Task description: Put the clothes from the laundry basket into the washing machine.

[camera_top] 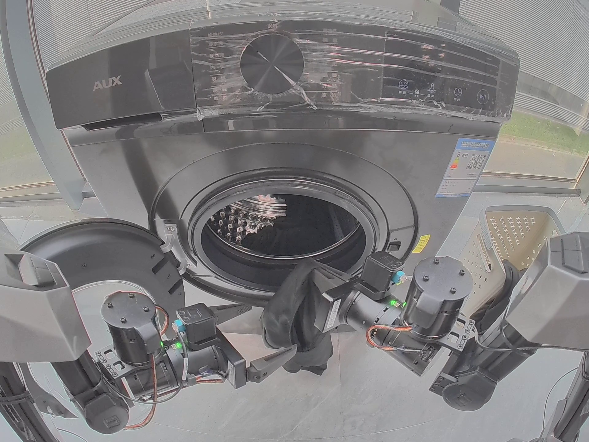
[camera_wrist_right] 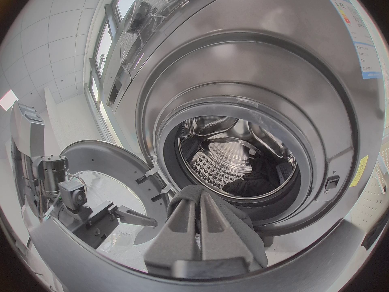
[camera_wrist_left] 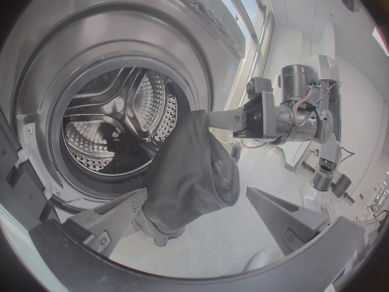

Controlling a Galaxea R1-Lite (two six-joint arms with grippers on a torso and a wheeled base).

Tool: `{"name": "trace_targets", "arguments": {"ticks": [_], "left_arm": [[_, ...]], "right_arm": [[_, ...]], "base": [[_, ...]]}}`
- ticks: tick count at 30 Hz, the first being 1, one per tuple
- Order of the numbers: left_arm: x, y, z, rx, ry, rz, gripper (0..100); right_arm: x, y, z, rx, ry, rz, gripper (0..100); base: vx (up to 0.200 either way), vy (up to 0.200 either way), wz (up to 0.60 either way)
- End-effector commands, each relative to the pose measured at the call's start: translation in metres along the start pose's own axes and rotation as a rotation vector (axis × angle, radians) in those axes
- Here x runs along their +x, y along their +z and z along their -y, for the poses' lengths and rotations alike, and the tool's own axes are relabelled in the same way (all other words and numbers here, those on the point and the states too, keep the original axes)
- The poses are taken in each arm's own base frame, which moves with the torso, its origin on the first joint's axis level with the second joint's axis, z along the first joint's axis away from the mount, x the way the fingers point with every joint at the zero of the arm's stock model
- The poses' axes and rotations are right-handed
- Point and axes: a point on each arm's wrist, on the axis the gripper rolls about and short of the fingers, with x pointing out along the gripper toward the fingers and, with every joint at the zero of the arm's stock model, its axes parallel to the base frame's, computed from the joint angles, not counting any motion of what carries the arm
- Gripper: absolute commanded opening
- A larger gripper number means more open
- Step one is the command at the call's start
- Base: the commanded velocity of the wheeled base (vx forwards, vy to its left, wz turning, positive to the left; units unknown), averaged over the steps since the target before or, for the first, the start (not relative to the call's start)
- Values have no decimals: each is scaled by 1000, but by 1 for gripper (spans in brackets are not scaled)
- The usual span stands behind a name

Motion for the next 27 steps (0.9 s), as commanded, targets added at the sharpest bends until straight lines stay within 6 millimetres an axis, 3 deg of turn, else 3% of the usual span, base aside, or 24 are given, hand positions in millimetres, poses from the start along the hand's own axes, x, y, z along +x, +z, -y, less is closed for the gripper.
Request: {"name": "trace_targets", "arguments": {"ticks": [1,9,18,27], "left_arm": [[-3,8,4,12,-16,36,100],[11,-6,18,13,-81,-21,100],[31,-21,22,7,-96,-62,100],[65,-38,14,9,-13,-72,100]], "right_arm": [[1,0,2,0,-6,0,0],[2,-2,4,-1,-14,-5,0],[2,-3,4,-2,-15,-9,0],[2,-4,4,-2,-13,-11,0]], "base": [[0,0,0],[0,0,0],[0,0,0],[0,0,0]]}}
